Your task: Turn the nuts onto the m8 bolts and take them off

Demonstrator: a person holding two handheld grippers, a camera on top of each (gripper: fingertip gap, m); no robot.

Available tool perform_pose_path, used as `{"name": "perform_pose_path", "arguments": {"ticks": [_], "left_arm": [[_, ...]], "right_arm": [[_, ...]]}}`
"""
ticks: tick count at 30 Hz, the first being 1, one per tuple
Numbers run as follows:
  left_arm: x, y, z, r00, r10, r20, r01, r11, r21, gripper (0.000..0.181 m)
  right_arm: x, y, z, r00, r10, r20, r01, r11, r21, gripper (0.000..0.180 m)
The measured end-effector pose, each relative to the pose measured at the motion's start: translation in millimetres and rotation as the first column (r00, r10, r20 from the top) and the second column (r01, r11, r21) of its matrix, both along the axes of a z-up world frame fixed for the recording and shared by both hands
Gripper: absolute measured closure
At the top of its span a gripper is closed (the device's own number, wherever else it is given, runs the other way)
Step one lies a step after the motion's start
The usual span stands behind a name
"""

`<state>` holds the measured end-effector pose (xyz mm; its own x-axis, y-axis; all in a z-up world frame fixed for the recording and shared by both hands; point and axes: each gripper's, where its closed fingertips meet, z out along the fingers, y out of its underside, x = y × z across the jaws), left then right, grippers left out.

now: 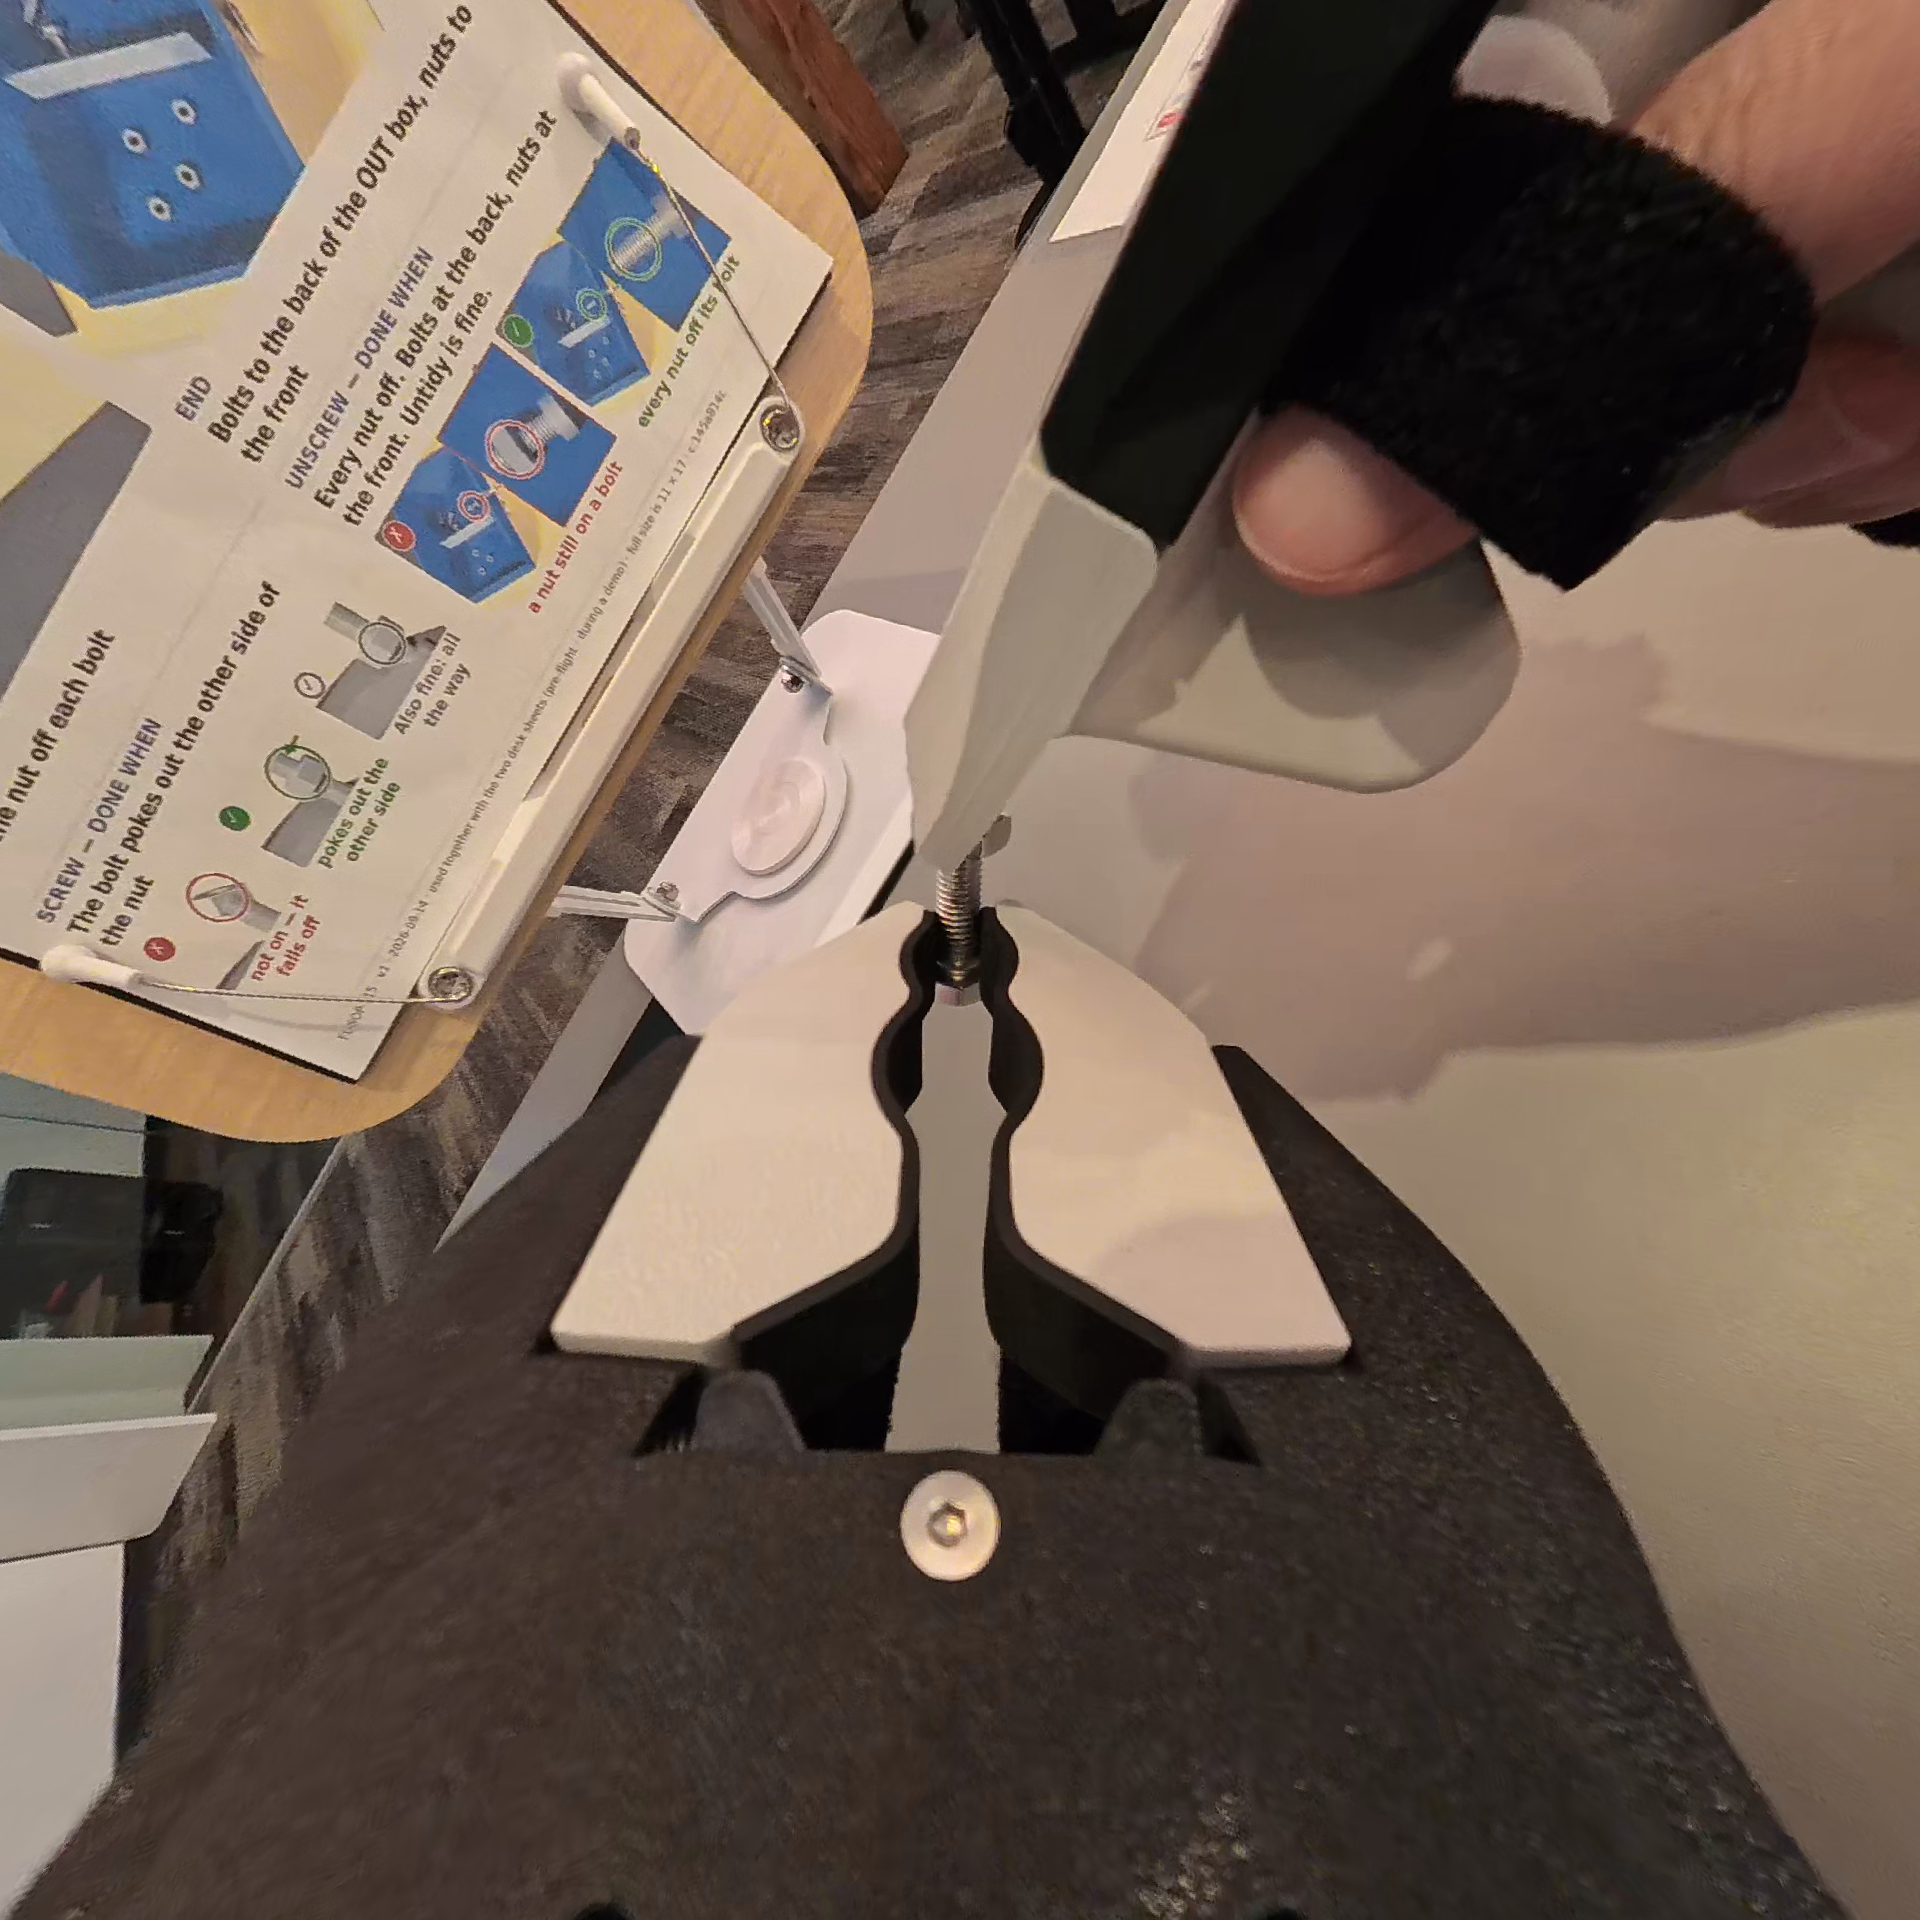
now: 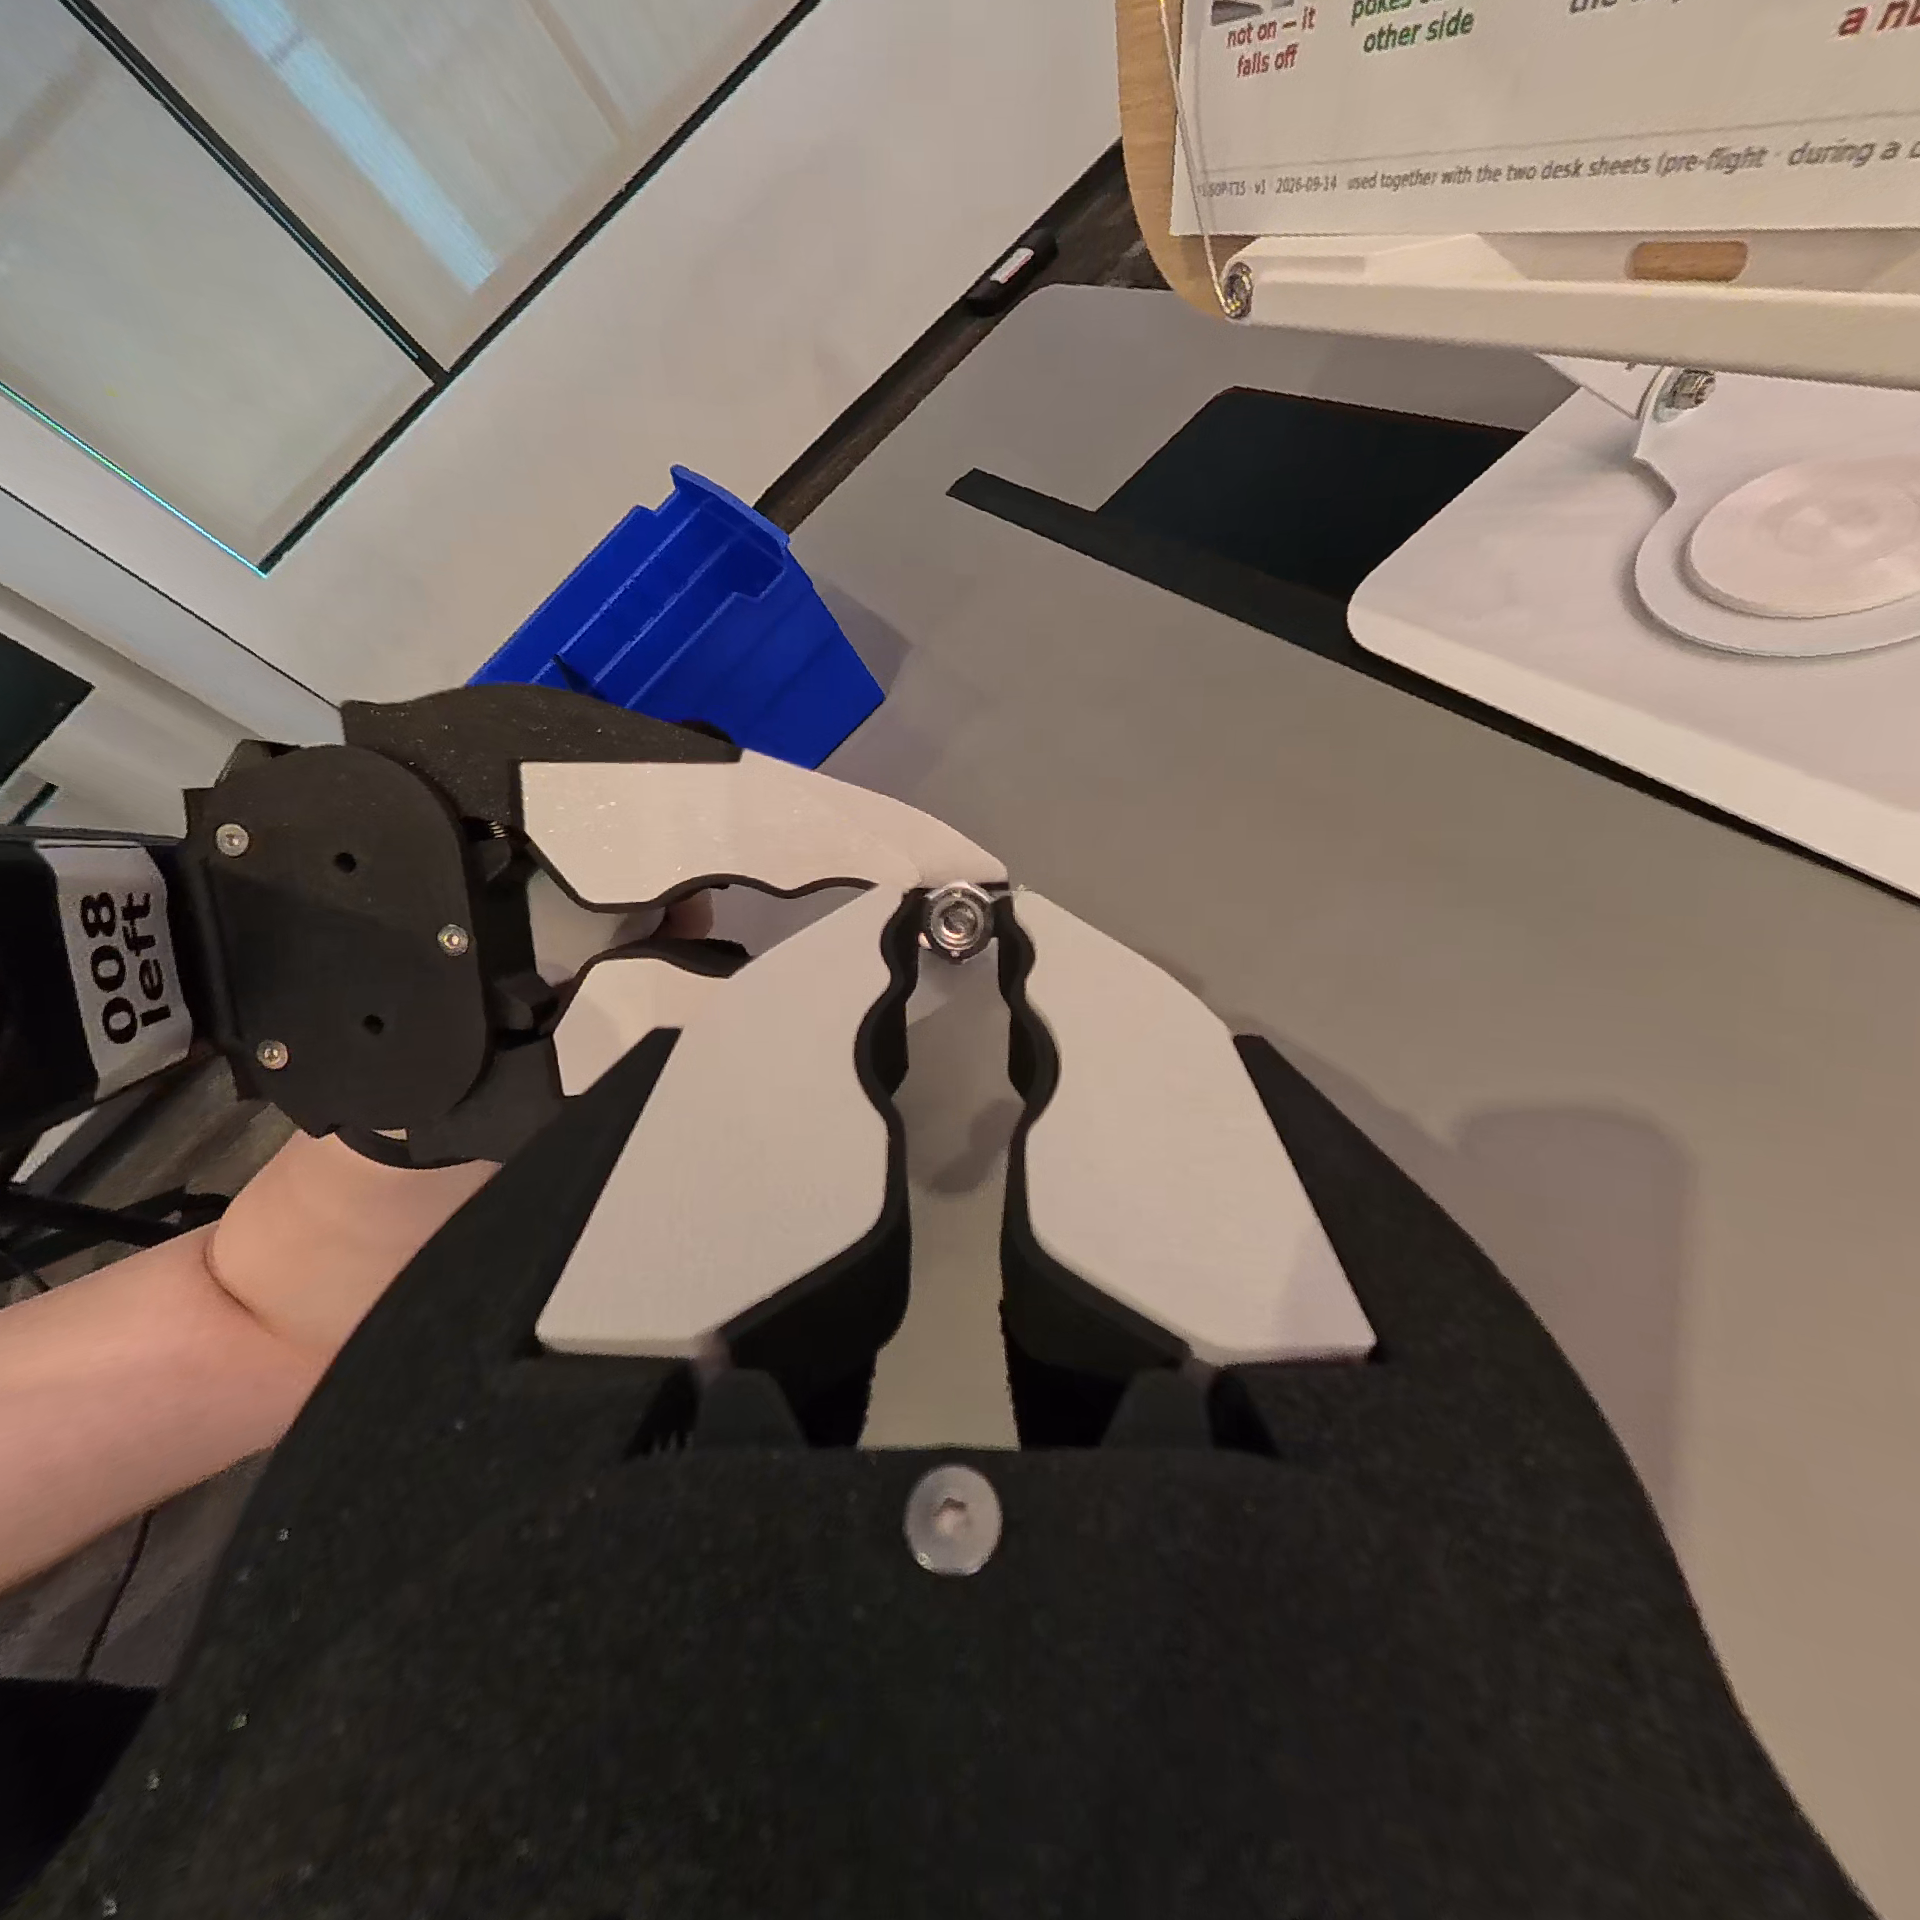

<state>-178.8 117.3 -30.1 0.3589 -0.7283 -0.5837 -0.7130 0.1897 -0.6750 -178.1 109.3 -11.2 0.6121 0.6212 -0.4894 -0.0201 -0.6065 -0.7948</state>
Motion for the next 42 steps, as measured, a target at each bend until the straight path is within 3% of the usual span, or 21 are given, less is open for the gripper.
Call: {"name": "perform_pose_path", "arguments": {"ticks": [11, 18, 21, 24, 27, 30, 35, 42], "left_arm": [[2, -3, 2, 0.998, -0.024, 0.06, 0.027, 0.998, -0.049, 0.173], [-1, -5, 0, 0.995, -0.05, 0.089, 0.061, 0.991, -0.118, 0.173], [3, -13, -3, 0.979, -0.115, 0.168, 0.151, 0.963, -0.222, 0.173], [15, -40, -7, 0.922, -0.282, 0.267, 0.36, 0.878, -0.315, 0.173], [20, -67, -15, 0.854, -0.402, 0.33, 0.513, 0.754, -0.411, 0.173], [17, -87, -20, 0.795, -0.473, 0.381, 0.607, 0.628, -0.488, 0.173], [4, -121, -17, 0.685, -0.58, 0.441, 0.717, 0.428, -0.55, 0.173], [-2, -137, -10, 0.628, -0.631, 0.456, 0.757, 0.361, -0.544, 0.173]], "right_arm": [[-3, -2, 0, 0.998, 0.022, 0.058, -0.024, 0.999, 0.033, 0.163], [4, -3, 13, 0.992, 0.021, 0.122, -0.037, 0.991, 0.132, 0.146], [9, -22, 21, 0.956, 0.155, 0.248, -0.216, 0.946, 0.24, 0.146], [16, -52, 5, 0.809, 0.291, 0.511, -0.48, 0.828, 0.289, 0.144], [20, -75, -5, 0.664, 0.299, 0.686, -0.643, 0.696, 0.319, 0.151], [11, -97, 3, 0.653, 0.388, 0.651, -0.692, 0.655, 0.303, 0.154], [4, -115, 1, 0.573, 0.412, 0.708, -0.755, 0.6, 0.263, 0.152], [-10, -126, -2, 0.511, 0.41, 0.756, -0.795, 0.559, 0.234, 0.154]]}}
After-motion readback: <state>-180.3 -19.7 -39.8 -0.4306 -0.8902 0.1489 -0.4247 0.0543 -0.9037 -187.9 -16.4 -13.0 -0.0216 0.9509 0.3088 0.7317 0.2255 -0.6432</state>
